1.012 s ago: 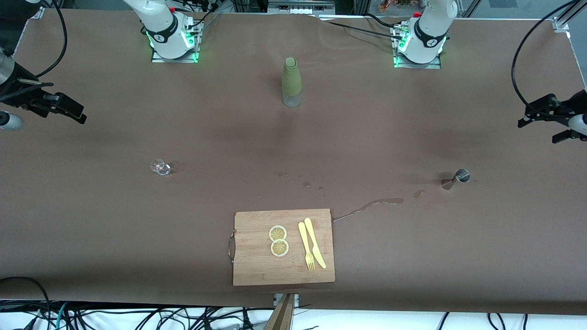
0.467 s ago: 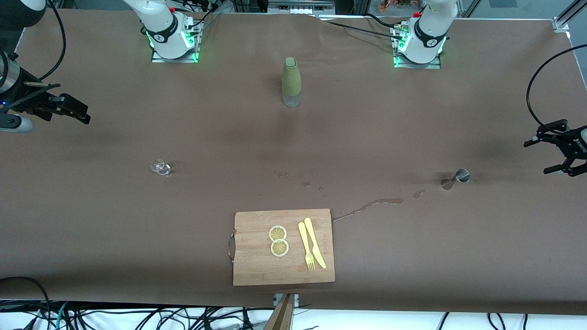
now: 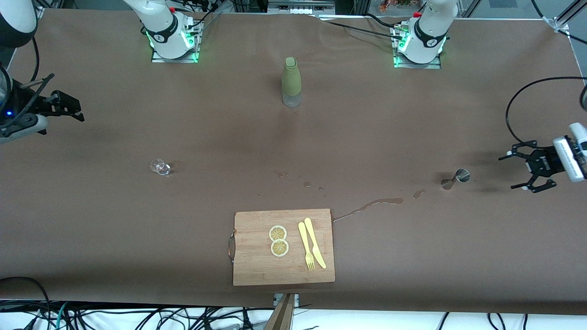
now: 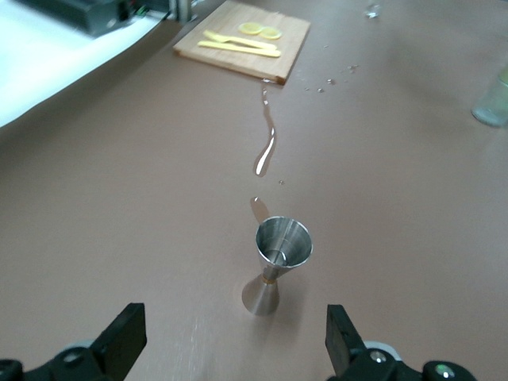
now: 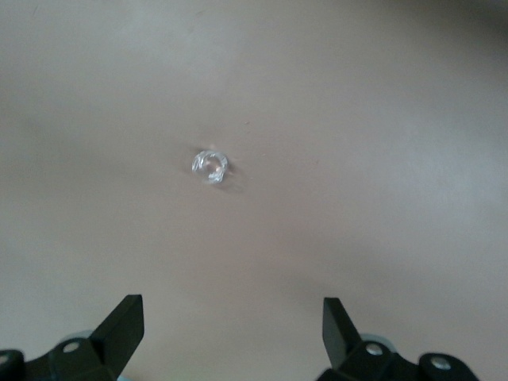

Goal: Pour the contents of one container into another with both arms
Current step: 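Reach the right gripper to the glass beaker while the left gripper reaches the jigger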

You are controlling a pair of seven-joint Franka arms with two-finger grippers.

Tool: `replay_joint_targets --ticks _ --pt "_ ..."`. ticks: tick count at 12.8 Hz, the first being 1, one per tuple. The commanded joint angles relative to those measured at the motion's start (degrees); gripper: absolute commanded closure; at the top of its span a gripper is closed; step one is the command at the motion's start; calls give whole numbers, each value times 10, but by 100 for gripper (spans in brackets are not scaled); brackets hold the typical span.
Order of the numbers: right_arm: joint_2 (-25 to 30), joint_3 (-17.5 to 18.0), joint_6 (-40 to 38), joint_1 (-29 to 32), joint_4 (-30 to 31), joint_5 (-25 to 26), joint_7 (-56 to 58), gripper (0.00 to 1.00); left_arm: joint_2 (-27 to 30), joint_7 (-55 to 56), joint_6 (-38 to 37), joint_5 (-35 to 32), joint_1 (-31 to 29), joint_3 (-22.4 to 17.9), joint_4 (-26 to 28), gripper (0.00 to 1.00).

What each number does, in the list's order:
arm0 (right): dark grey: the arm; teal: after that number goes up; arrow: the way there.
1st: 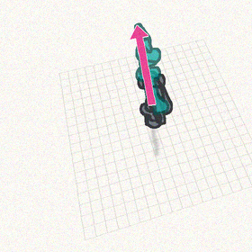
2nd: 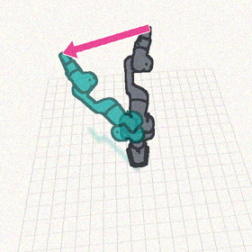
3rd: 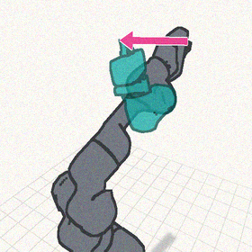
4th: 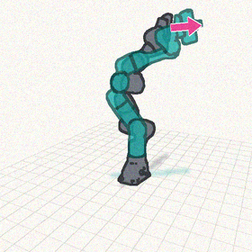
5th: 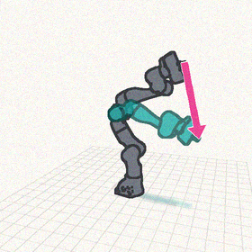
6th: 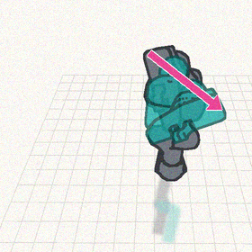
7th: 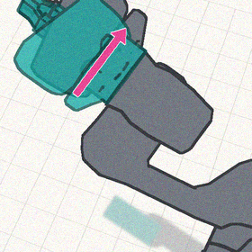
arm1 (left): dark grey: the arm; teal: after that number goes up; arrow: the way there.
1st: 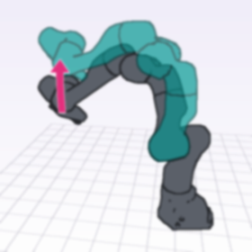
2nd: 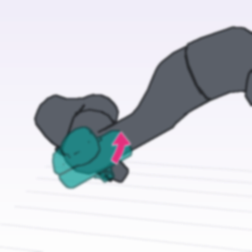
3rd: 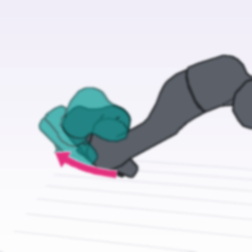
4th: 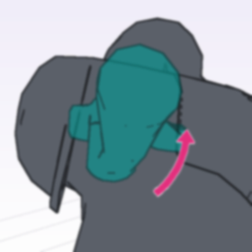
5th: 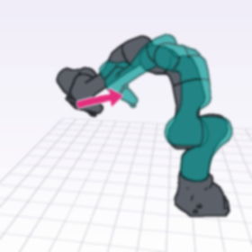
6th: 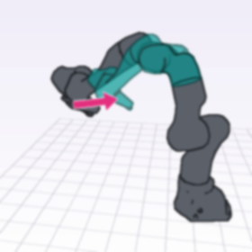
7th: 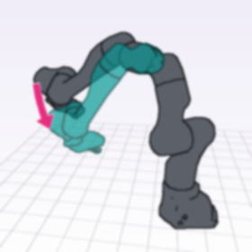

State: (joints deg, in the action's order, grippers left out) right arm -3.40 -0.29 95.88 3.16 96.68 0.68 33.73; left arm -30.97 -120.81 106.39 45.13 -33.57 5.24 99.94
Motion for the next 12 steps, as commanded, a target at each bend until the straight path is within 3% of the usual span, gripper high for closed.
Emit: replay_joint_targets --ticks 1,5,9,12 --pt "-21 -5 -9 10 -7 -13 183 0 -55 -117 -10 37 0 3 -17 0" --pt "-86 -8 -4 69 -7 -133 407 0 -109 -230 -37 86 14 3 -12 0" --pt "-235 -8 -10 155 -21 -308 701 0 -146 -294 -52 137 26 3 -13 0" --pt "-296 -7 -12 171 -26 -365 802 0 -152 -297 -50 151 33 2 -17 0"
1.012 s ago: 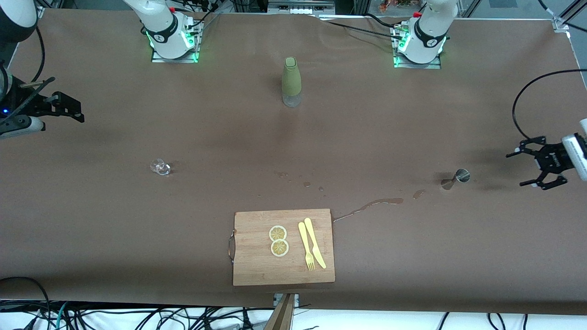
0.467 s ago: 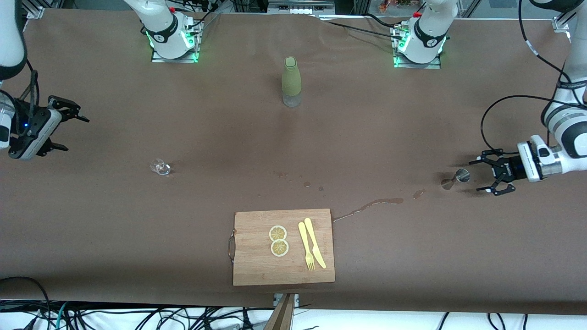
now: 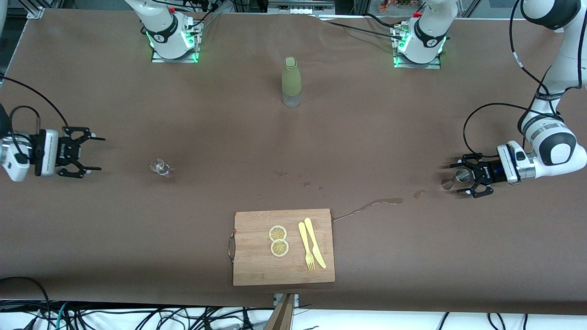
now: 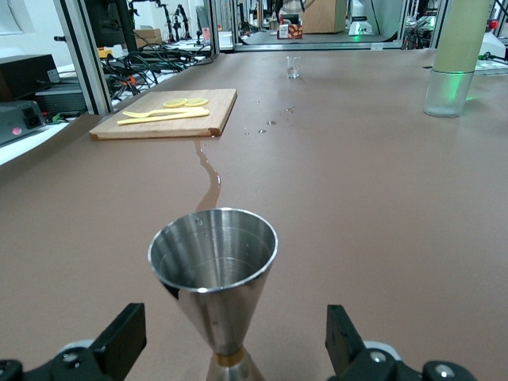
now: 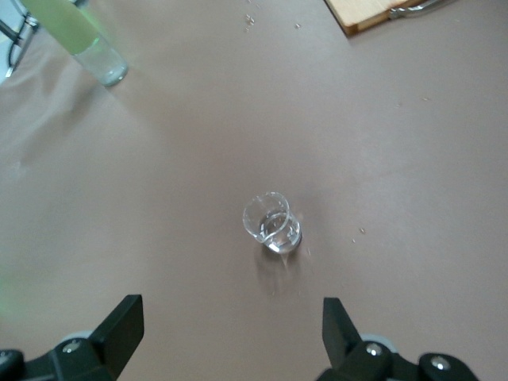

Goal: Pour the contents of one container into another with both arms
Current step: 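Reach the right gripper to the glass beaker while the left gripper reaches the jigger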

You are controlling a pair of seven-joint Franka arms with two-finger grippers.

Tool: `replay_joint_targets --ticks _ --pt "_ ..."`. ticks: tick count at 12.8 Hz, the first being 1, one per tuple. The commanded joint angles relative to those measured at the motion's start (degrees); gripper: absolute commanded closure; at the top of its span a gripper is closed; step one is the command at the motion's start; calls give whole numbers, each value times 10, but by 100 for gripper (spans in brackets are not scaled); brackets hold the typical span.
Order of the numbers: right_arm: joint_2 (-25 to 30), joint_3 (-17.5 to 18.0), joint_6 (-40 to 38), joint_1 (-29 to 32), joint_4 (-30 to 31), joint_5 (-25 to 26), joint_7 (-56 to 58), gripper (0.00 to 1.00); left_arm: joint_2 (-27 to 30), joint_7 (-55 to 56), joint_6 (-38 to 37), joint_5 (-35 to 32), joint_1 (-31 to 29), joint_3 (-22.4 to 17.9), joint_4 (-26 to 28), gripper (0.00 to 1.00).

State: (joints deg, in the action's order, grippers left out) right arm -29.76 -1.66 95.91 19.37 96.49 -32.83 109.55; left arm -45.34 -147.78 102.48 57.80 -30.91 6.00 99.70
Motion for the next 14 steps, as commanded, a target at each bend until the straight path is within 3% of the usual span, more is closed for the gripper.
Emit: replay_joint_targets --ticks 1,5,8,13,14 --pt "-52 7 -19 14 -24 -56 71 0 -11 -27 -11 27 8 -5 -14 0" --pt "-130 7 -30 19 -23 -146 194 0 -25 -44 -11 59 16 -6 -14 1" --pt "-152 7 -21 21 -23 -161 228 0 -29 -44 -11 71 23 -6 -14 15" --pt "-193 9 -11 18 -19 -222 285 0 -33 -42 -7 70 23 -6 -14 93" --pt "-201 10 -12 18 -19 -230 292 0 -34 -41 -6 70 23 -6 -14 100"
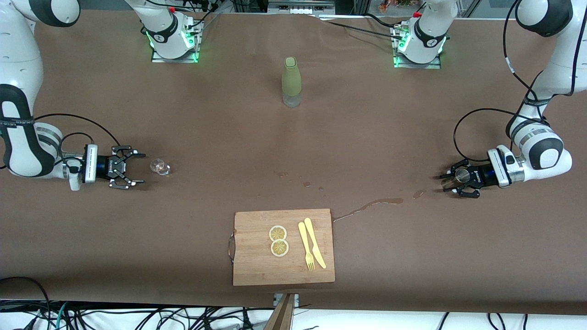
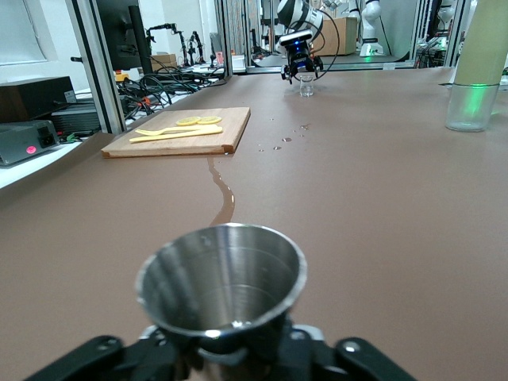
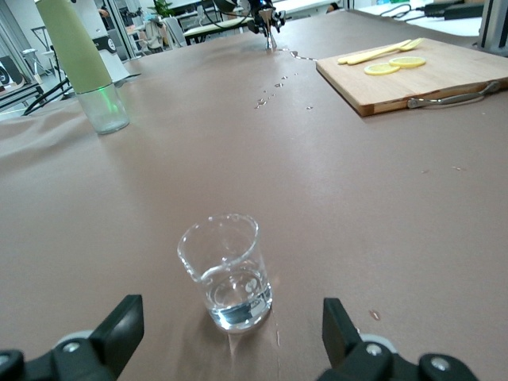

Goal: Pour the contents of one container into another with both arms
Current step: 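Grasp the glass beaker with the right gripper while the left gripper grasps the jigger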

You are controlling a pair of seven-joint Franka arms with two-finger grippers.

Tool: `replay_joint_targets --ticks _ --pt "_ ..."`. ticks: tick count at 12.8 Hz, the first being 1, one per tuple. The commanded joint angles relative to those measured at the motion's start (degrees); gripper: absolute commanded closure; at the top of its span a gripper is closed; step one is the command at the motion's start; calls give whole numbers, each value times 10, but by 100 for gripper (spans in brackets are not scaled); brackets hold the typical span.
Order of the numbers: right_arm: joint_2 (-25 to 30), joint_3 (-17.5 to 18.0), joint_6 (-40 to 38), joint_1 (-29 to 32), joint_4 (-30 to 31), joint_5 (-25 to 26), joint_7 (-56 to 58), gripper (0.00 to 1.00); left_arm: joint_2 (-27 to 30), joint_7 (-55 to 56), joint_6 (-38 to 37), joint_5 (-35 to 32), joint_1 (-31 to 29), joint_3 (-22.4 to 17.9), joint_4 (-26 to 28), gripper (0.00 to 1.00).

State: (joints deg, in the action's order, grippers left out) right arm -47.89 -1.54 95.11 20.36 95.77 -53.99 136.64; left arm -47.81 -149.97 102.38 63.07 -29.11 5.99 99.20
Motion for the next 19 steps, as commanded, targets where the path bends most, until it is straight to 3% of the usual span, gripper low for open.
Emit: replay_joint_targets --ticks 1,8,14,16,19 --pt "-22 10 -4 7 -11 -28 29 0 -11 -18 -5 17 5 -5 -9 100" --pt "-37 13 3 -20 -12 -65 39 0 -13 12 -10 32 6 1 -9 100" --pt "-43 13 3 -34 -12 -80 40 1 -22 74 -10 81 29 87 17 100" --pt "-43 13 2 -34 -12 -80 40 15 -34 79 -7 120 48 106 19 100" --pt "-43 13 2 -37 -12 -79 38 56 -41 80 17 156 88 128 20 100"
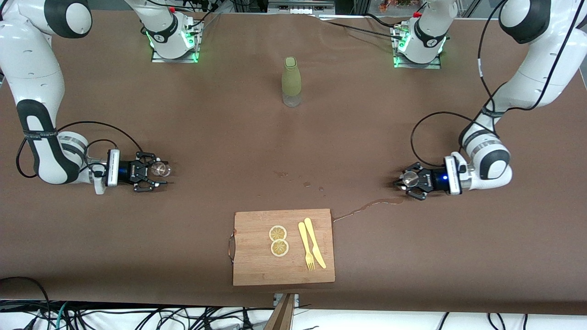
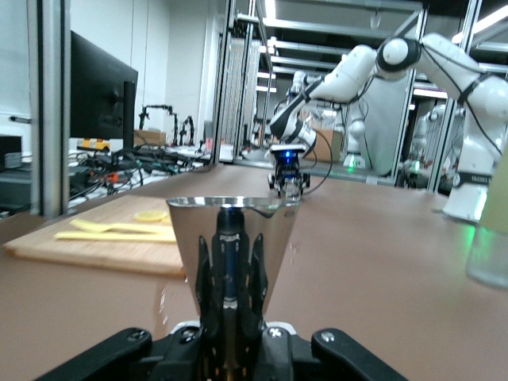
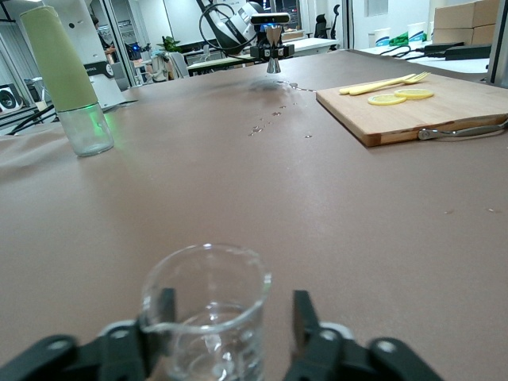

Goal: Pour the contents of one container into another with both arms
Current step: 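Grasp the glass beaker with the right gripper while the left gripper grasps the jigger, then lift the beaker with the right gripper toward the jigger held by the left gripper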

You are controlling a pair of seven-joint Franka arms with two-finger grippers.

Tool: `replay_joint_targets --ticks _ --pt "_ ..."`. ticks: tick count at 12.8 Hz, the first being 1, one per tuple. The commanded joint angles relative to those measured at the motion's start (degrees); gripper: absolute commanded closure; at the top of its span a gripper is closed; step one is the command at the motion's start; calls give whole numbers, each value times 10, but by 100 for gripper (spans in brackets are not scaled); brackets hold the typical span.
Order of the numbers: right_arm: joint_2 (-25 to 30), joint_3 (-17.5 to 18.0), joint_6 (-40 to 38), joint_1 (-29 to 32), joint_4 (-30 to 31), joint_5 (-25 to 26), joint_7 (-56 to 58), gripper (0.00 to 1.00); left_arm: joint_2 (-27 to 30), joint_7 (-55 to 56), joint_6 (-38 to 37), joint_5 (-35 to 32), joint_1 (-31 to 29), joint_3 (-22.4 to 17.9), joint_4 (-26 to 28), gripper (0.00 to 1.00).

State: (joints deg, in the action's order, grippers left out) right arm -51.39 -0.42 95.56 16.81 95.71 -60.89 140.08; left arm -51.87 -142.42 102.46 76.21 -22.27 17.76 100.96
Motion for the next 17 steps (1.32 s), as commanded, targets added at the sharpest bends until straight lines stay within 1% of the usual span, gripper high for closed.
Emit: replay_joint_targets --ticks 1,3,4,5,6,7,8,11,13,15,17 --pt "-8 2 -5 -1 -11 -8 -1 66 -1 5 30 26 40 13 1 100" --pt "-7 2 -10 -3 -13 -4 -6 86 -1 4 76 47 65 35 0 100" --pt "-4 1 -11 -13 -18 -3 -15 90 -1 4 89 57 83 43 0 100" --pt "0 1 -13 -25 -25 2 -43 92 -1 4 90 85 100 46 0 100" --pt "1 2 -20 -40 -50 29 -87 92 -2 3 90 108 116 46 -1 100" --pt "1 2 -34 -57 -89 65 -137 92 -4 2 91 123 129 46 -2 100" --pt "2 2 -44 -76 -122 87 -183 92 -8 2 92 137 144 46 -4 100" --pt "18 1 -42 -131 -170 95 -299 92 -23 -1 101 160 176 47 -8 100" --pt "18 0 -40 -170 -213 100 -382 92 -35 -3 102 176 198 48 -10 100" --pt "20 -3 -35 -212 -255 116 -476 91 -46 -4 103 184 217 48 -22 100" --pt "20 -3 -30 -251 -296 143 -562 91 -51 -5 114 195 231 48 -33 100"
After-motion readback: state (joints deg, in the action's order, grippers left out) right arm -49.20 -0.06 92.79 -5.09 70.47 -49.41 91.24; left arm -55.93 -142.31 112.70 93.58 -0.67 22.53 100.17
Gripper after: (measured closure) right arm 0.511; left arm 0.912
